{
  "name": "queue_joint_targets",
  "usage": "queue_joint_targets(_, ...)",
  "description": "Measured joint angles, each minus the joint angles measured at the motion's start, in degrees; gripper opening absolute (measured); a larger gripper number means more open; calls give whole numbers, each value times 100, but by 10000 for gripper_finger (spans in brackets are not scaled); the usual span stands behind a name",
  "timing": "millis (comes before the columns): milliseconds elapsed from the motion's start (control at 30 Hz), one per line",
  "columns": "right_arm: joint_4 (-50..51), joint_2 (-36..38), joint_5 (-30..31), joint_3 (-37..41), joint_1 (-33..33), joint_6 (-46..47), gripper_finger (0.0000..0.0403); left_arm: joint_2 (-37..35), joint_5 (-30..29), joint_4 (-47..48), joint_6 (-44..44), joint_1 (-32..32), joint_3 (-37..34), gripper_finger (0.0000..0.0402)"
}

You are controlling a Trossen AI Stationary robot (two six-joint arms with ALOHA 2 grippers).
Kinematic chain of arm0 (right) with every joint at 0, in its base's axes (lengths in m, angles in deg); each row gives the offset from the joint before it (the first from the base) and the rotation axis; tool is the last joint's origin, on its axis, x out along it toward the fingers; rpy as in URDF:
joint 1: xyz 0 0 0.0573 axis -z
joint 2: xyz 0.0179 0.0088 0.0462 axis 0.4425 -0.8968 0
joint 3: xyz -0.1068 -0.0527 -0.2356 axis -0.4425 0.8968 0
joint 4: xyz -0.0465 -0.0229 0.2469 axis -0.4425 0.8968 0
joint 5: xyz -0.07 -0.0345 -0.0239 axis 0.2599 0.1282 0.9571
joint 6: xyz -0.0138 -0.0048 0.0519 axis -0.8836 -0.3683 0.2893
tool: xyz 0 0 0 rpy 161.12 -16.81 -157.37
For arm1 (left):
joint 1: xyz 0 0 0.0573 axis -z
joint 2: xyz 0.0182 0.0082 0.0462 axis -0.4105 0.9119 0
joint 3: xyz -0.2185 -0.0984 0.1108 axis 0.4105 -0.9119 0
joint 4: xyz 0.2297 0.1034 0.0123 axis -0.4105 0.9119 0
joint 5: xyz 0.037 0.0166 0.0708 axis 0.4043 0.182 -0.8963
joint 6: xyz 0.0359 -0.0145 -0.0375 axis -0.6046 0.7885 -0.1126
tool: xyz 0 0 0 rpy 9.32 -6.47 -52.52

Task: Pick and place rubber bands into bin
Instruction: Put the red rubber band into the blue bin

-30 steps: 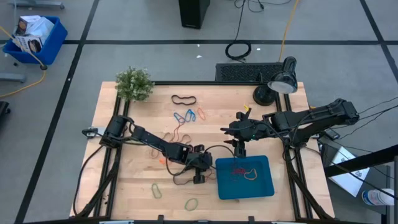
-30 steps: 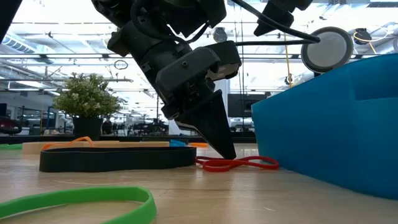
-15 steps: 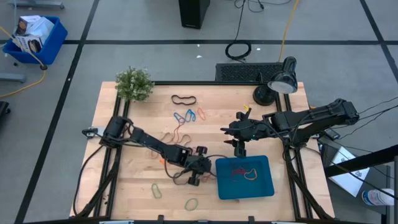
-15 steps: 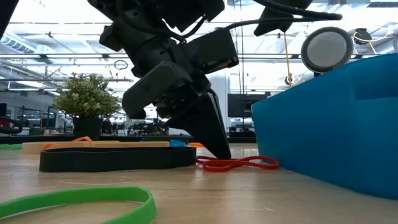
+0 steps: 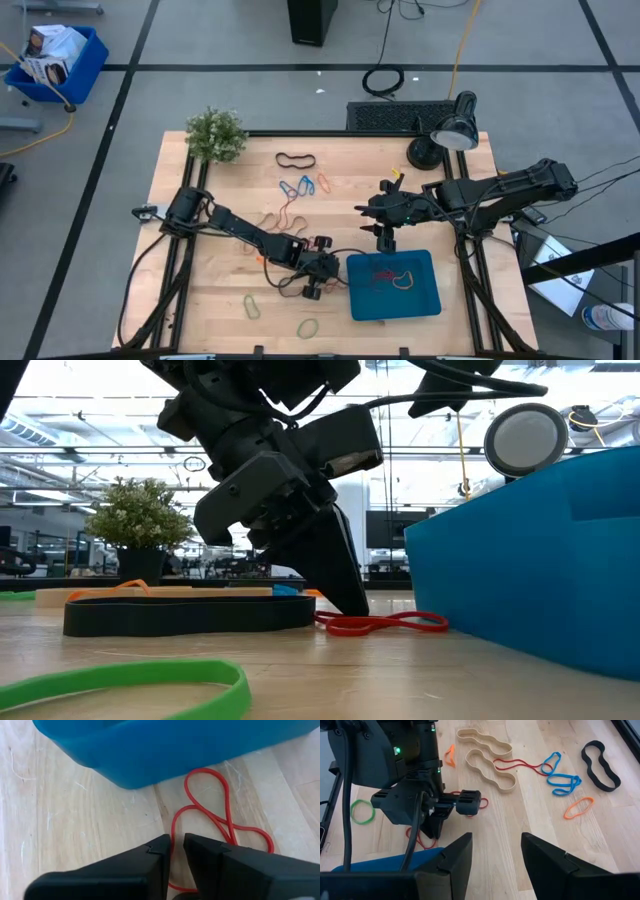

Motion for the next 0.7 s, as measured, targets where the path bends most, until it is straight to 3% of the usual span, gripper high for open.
queue_joint_targets(133, 0, 0, 0, 0, 0, 2, 167, 0, -29, 16, 22, 0, 2, 61)
queue_joint_targets(333, 0, 0, 0, 0, 0, 2, 167, 0, -114, 20, -1, 11, 2, 8)
queue_joint_targets(700, 0, 0, 2, 0, 0, 2, 167, 0, -288, 20, -50, 11, 2, 5)
